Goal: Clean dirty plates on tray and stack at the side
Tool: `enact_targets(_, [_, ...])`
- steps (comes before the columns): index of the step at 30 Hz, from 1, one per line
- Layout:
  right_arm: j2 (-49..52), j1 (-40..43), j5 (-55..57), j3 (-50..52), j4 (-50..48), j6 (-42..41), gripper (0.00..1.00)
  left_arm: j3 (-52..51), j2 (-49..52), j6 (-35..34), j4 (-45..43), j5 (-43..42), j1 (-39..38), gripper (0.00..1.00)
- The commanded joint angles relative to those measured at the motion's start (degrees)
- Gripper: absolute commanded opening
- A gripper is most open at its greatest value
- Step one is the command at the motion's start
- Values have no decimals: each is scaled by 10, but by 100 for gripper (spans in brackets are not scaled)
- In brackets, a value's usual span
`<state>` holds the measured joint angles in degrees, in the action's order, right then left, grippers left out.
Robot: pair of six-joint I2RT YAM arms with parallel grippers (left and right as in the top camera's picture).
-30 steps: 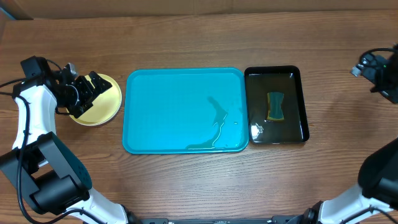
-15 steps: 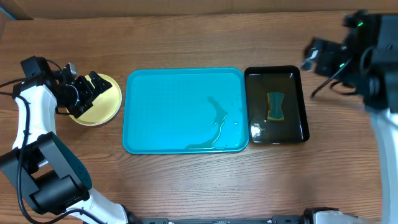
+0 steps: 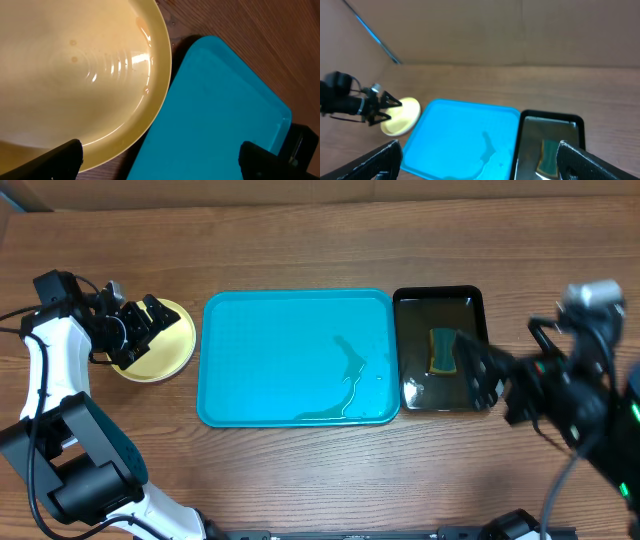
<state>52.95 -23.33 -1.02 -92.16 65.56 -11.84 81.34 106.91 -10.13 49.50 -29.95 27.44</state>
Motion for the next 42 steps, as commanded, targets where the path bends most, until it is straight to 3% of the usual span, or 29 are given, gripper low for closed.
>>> enact_targets(1, [-52, -3, -16, 64, -24, -2, 100, -1, -13, 3, -1, -9, -1, 100])
enact_targets(8, [-204, 3, -16, 225, -9, -2, 100, -1, -13, 3, -1, -9, -1, 100])
enact_targets(12, [-245, 41, -31, 248, 55, -12, 100, -1, -13, 3, -1, -9, -1, 100])
enact_targets(15, [-266, 73, -3, 256, 36, 3, 100, -1, -13, 3, -1, -9, -1, 100])
enact_targets(20, [-323, 96, 45, 307, -108, 57, 100, -1, -13, 3, -1, -9, -1, 100])
enact_targets(25, [-390, 96, 44, 429, -341, 155, 100, -1, -13, 3, -1, -9, -1, 100])
enact_targets(30, [-458, 124, 35, 585, -579, 162, 100, -1, -13, 3, -1, -9, -1, 100])
enact_targets(37, [-527, 138, 22, 747, -714, 162, 100, -1, -13, 3, -1, -9, -1, 100])
enact_targets(42, [-528, 138, 13, 819, -724, 162, 100, -1, -13, 3, -1, -9, -1, 100])
